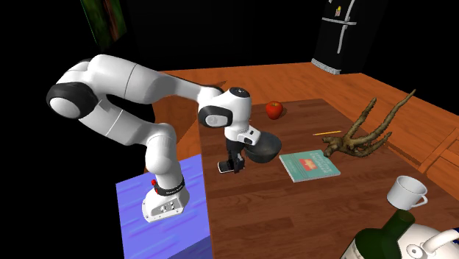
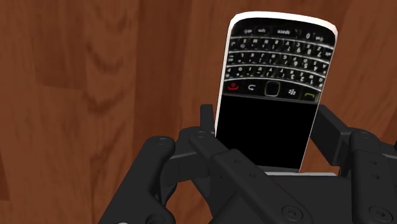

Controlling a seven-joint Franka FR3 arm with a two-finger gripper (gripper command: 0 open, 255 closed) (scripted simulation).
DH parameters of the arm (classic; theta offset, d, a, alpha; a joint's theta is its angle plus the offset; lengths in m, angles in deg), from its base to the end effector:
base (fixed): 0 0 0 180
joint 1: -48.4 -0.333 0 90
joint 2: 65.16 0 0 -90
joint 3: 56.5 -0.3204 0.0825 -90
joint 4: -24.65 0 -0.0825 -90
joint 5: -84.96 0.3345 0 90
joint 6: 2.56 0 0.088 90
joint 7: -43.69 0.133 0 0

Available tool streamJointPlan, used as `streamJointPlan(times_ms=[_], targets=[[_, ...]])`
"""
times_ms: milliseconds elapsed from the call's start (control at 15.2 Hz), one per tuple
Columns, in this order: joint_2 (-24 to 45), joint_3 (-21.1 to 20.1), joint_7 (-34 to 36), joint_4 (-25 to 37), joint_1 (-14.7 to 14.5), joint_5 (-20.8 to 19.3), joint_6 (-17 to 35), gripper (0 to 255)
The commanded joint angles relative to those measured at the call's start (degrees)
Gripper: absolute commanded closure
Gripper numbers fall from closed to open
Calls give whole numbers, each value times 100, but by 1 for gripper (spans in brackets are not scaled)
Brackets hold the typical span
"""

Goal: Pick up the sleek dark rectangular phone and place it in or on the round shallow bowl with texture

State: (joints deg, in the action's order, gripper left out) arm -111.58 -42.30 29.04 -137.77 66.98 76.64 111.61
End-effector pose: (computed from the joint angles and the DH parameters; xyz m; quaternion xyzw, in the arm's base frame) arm 0.2053 -0.1392 0.3991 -0.9957 0.0872 0.0106 0.0297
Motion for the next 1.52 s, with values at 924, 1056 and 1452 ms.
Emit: streamJointPlan(times_ms=[924, 1056, 1452], targets=[[-276, -205, 40, 1080, -80, 181, -1354, 255], [-278, -226, 43, 1232, -90, 201, -1508, 255], [562, -470, 350, 1842, -380, 498, -1280, 255]])
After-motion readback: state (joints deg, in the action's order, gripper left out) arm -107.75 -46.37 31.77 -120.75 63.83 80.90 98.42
